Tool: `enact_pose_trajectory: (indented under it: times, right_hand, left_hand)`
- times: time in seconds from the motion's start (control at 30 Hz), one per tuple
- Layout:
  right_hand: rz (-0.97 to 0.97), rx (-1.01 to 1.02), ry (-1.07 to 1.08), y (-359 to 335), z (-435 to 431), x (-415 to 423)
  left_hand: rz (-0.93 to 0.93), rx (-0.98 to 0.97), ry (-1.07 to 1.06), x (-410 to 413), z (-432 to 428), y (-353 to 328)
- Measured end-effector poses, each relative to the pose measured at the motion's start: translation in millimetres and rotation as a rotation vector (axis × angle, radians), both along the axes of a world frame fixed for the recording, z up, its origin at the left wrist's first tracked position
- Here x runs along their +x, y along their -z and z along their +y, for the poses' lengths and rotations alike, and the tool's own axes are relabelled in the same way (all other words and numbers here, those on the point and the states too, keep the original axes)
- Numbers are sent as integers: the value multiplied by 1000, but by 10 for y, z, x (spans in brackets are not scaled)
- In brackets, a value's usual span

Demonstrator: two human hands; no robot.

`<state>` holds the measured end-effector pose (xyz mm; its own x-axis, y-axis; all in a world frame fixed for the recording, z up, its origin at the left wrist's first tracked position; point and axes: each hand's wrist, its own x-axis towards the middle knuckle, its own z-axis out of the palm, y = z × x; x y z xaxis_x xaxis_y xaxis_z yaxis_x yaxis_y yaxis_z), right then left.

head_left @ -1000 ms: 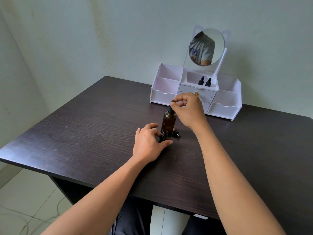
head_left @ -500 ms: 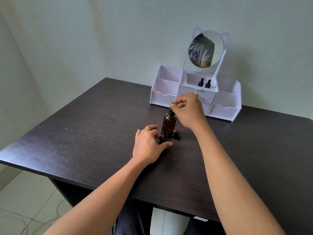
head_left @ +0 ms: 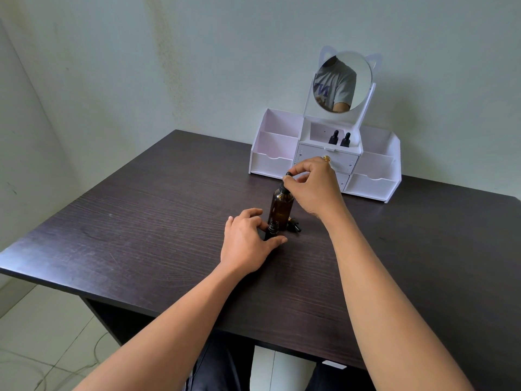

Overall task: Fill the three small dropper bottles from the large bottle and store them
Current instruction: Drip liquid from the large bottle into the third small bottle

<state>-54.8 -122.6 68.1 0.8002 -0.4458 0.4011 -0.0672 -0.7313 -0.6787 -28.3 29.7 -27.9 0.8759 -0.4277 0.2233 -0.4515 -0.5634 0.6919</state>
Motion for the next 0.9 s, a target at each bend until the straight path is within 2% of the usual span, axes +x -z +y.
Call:
enact_pose_trajectory:
  times: [0.9]
  right_hand:
    - [-7, 54, 3, -29, 26, 14]
  left_hand:
    - [10, 6, -7, -24, 0, -43]
